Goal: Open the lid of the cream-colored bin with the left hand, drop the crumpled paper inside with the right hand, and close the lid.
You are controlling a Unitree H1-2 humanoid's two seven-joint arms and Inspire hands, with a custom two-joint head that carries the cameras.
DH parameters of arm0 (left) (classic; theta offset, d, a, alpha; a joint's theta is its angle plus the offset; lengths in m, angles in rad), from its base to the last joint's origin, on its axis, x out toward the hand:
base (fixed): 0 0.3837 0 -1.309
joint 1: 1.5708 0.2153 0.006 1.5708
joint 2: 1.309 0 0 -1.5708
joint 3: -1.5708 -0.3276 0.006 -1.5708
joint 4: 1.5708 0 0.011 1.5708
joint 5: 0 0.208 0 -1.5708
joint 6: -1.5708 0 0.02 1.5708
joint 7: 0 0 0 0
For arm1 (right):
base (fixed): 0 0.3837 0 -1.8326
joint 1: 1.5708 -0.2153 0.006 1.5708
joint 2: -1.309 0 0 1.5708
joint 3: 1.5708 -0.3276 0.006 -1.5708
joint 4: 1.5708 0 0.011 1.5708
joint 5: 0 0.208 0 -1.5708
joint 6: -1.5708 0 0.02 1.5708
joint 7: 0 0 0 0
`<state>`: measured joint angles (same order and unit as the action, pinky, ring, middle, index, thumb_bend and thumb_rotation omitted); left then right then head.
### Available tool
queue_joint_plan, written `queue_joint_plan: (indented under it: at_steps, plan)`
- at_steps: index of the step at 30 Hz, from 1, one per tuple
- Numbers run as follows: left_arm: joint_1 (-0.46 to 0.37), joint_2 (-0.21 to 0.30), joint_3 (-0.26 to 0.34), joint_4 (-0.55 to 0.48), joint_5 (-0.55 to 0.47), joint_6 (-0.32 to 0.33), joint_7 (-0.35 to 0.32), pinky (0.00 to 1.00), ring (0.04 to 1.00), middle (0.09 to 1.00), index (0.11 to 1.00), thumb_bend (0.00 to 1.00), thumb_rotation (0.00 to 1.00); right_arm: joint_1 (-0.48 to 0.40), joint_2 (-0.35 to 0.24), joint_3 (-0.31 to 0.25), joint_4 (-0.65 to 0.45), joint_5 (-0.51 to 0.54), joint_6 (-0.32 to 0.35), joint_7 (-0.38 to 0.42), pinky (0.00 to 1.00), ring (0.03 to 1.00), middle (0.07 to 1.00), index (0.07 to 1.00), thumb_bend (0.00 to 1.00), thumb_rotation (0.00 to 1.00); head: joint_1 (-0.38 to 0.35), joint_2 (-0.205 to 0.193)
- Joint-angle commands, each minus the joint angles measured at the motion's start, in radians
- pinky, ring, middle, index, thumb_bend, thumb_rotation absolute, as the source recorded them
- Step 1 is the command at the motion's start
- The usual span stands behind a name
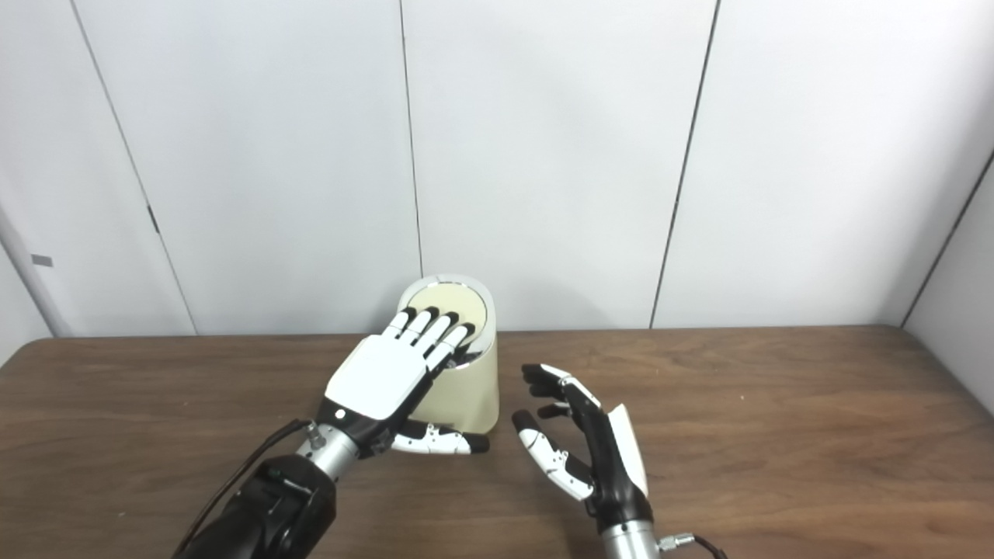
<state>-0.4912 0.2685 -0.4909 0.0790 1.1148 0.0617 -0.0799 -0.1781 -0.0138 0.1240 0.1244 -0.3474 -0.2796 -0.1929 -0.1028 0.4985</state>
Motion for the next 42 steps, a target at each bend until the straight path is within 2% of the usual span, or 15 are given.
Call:
queue_joint_plan:
  at_steps: [1,8,16,21,24,29,38,42]
  plan:
    - [-0.027,0.002,0.014,0.007,0.007,0.022,-0.014,1.0,1.0,1.0,1.0,0.76,1.0,-0.006,0.001,0.002,0.021,-0.022,-0.031,-0.015,0.63,0.738,0.762,0.759,0.19,0.59,-0.002,0.0]
    - [-0.025,0.001,0.024,-0.009,-0.002,0.02,-0.016,1.0,1.0,1.0,1.0,0.76,1.0,-0.007,0.0,0.002,0.026,-0.02,-0.034,-0.018,0.63,0.738,0.763,0.76,0.18,0.56,-0.001,0.0]
    - [-0.015,-0.011,0.06,-0.079,-0.027,0.01,-0.009,1.0,1.0,1.0,1.0,0.75,1.0,-0.008,-0.005,0.004,0.029,-0.032,-0.033,-0.019,0.63,0.745,0.765,0.763,0.18,0.57,0.0,-0.002]
    - [-0.012,-0.01,0.086,-0.138,-0.024,0.015,-0.036,1.0,1.0,1.0,1.0,0.77,1.0,-0.008,-0.003,0.002,0.033,-0.025,-0.038,-0.02,0.63,0.744,0.765,0.761,0.18,0.56,0.002,-0.002]
    - [-0.012,-0.008,0.097,-0.165,-0.015,0.025,-0.057,1.0,1.0,1.0,1.0,0.76,1.0,-0.009,-0.004,0.003,0.035,-0.028,-0.041,-0.022,0.62,0.74,0.761,0.757,0.17,0.53,0.003,-0.004]
    - [-0.011,-0.003,0.112,-0.178,-0.009,0.026,-0.057,1.0,1.0,1.0,1.0,0.74,1.0,-0.008,-0.006,0.004,0.032,-0.034,-0.028,-0.019,0.65,0.748,0.765,0.765,0.19,0.57,0.005,-0.005]
    - [-0.008,-0.002,0.138,-0.189,-0.01,0.027,-0.051,1.0,1.0,1.0,1.0,0.75,1.0,-0.008,-0.005,0.004,0.033,-0.041,-0.028,-0.021,0.64,0.749,0.763,0.763,0.18,0.57,0.004,-0.007]
    - [0.012,-0.011,0.175,-0.211,-0.074,0.032,-0.064,1.0,1.0,1.0,1.0,0.74,1.0,-0.009,-0.008,0.004,0.037,-0.043,-0.042,-0.024,0.64,0.749,0.764,0.761,0.18,0.54,0.004,-0.007]
